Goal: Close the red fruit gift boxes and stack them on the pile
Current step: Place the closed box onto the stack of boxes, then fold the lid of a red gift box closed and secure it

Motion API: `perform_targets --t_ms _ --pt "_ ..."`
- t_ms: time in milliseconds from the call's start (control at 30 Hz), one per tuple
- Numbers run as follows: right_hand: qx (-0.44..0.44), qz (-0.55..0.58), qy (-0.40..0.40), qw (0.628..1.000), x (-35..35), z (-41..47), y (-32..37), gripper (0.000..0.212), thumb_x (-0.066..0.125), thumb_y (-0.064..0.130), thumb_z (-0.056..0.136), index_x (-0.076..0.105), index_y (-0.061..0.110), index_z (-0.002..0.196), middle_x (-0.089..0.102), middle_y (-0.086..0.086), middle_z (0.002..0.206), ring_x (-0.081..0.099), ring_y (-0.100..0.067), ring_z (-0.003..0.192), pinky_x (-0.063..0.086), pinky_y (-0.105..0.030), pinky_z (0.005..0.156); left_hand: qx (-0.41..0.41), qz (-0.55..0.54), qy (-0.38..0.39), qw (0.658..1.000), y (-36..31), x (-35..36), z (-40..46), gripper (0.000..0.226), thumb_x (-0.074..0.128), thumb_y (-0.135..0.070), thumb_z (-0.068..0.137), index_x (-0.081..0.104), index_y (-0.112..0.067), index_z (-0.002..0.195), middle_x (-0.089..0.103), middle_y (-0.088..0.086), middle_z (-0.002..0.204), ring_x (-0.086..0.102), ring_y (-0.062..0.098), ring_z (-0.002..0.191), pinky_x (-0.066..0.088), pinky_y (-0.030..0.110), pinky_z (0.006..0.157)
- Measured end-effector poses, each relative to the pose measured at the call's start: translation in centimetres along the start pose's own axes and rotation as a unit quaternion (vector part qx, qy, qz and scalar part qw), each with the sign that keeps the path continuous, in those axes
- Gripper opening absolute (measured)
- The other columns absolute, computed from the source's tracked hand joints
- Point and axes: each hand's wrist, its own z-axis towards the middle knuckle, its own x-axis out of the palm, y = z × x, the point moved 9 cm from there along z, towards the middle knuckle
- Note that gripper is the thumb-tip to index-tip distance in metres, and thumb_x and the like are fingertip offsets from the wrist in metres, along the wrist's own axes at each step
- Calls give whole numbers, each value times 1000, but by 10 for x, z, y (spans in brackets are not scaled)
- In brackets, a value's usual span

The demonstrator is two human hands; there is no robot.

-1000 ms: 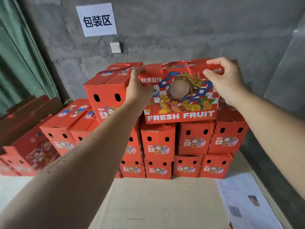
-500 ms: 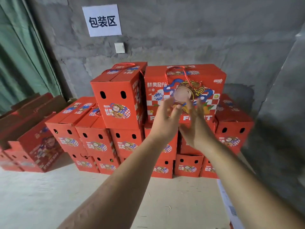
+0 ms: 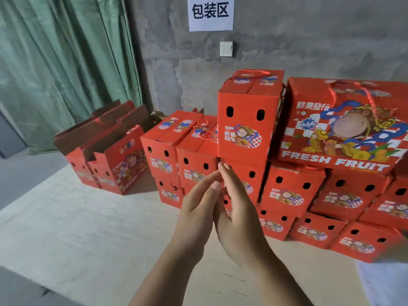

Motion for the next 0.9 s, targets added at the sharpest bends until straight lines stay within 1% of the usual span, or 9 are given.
perform_targets --t_ms 100,200,367,467,567,633,700,800,900 --pt "12 52 24 998 70 7 11 67 56 15 106 29 44 160 31 27 163 27 9 149 29 -14 118 -1 -1 -26 1000 2 -80 -3 34 50 -21 110 68 -38 133 71 -10 133 68 11 122 55 19 95" --pt "28 62 49 996 149 25 15 66 56 16 106 31 48 158 31 30 161 31 10 146 37 -12 112 -19 -4 -35 999 11 -159 -1 33 51 -20 109 67 -35 134 71 -7 132 68 14 122 54 22 99" --pt "86 109 89 986 284 57 17 63 55 24 105 33 60 152 37 37 154 36 13 142 43 -18 112 -58 12 -50 997 21 -291 15 33 53 -22 108 67 -36 134 72 -15 129 68 8 121 54 16 90" --pt "113 118 101 981 348 74 19 64 55 26 105 31 65 150 39 33 156 39 8 143 44 -23 113 -83 23 -61 994 29 -353 29 31 55 -28 107 68 -42 131 71 -18 128 67 4 120 55 16 92" --pt "153 114 101 976 397 81 5 70 56 17 105 29 63 150 41 27 157 41 7 142 44 -31 116 -127 32 -61 989 50 -394 44 31 55 -29 107 67 -48 128 70 -22 128 65 1 121 56 25 98" --pt "174 109 109 973 420 85 -4 72 57 19 104 25 63 151 42 25 157 42 7 141 44 -27 115 -148 30 -68 986 63 -411 52 35 53 -25 107 67 -47 129 70 -23 128 65 2 122 53 26 100" --pt "182 96 115 972 436 95 -11 73 57 19 104 22 59 155 37 24 160 38 6 144 41 -20 115 -157 34 -70 985 71 -421 63 36 52 -23 107 66 -46 131 69 -25 127 65 -2 120 53 20 93" --pt "210 101 124 965 458 111 -26 72 57 20 104 21 49 160 33 22 162 36 4 145 40 -25 117 -172 27 -88 981 82 -439 84 35 53 -22 106 67 -45 129 70 -28 123 65 -8 114 54 10 80" --pt "200 93 128 967 487 132 -35 39 52 41 108 46 59 142 54 33 141 51 22 120 52 -11 89 -185 37 -87 978 99 -458 105 35 52 -21 106 68 -44 127 72 -27 118 66 -10 109 54 8 76"
